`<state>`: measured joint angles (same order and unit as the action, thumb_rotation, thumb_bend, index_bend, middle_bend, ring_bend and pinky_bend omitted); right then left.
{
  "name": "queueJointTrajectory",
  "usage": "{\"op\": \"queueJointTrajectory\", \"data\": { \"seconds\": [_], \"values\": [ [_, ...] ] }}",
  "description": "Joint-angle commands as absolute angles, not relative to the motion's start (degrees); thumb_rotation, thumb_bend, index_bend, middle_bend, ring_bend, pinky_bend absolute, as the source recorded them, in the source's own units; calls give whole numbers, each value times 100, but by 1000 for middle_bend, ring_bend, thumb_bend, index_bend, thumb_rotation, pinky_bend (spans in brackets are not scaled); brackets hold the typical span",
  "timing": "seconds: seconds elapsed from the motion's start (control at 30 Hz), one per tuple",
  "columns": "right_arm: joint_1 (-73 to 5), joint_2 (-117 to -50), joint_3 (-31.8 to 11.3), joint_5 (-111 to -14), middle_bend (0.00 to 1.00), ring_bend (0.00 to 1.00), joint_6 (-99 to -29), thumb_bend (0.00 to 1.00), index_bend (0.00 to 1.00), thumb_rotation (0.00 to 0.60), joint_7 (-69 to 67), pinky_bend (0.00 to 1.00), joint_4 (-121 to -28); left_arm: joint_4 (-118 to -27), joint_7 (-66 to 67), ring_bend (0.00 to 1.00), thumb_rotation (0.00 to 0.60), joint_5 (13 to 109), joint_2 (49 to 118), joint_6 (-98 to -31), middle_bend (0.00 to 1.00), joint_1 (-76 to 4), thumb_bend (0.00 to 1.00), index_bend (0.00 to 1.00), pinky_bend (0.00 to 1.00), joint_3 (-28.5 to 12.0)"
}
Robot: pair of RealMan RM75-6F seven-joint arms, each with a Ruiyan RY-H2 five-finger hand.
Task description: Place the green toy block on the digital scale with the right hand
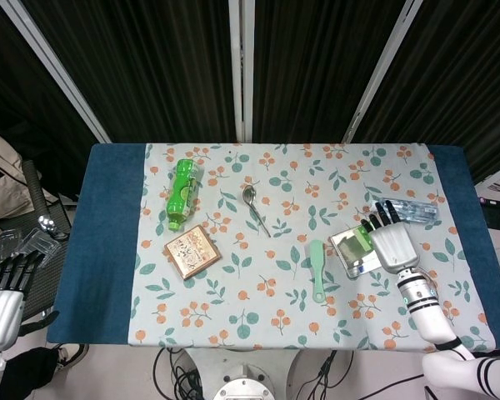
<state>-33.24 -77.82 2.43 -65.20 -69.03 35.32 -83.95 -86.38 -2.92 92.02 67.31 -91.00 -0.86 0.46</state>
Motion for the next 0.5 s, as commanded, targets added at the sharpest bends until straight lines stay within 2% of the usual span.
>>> {"op": "queueJointTrajectory", "data": {
  "seconds": [0.03,0.37,0.5],
  "values": [
    [-3263,-7925,181,-6479,469,58,-6747,327,432,600,3427,0,-8251,-8626,-301,0,600,9194,6737,-9093,27,-89,53,26,0,44],
    [-3227,-8259,66,-6610,456,58,-6527,326,423,600,3463,0,-7903,-8556,-359,0,600,9133,6749,-9037,27,-93,53,26,0,48],
    [-3220,-8249,44,-6616,391,54,-6431,296,348,600,3565,0,-7948,-8530,-389,0,600,9126,6757,-9053,27,-81,53,26,0,50]
  ]
}}
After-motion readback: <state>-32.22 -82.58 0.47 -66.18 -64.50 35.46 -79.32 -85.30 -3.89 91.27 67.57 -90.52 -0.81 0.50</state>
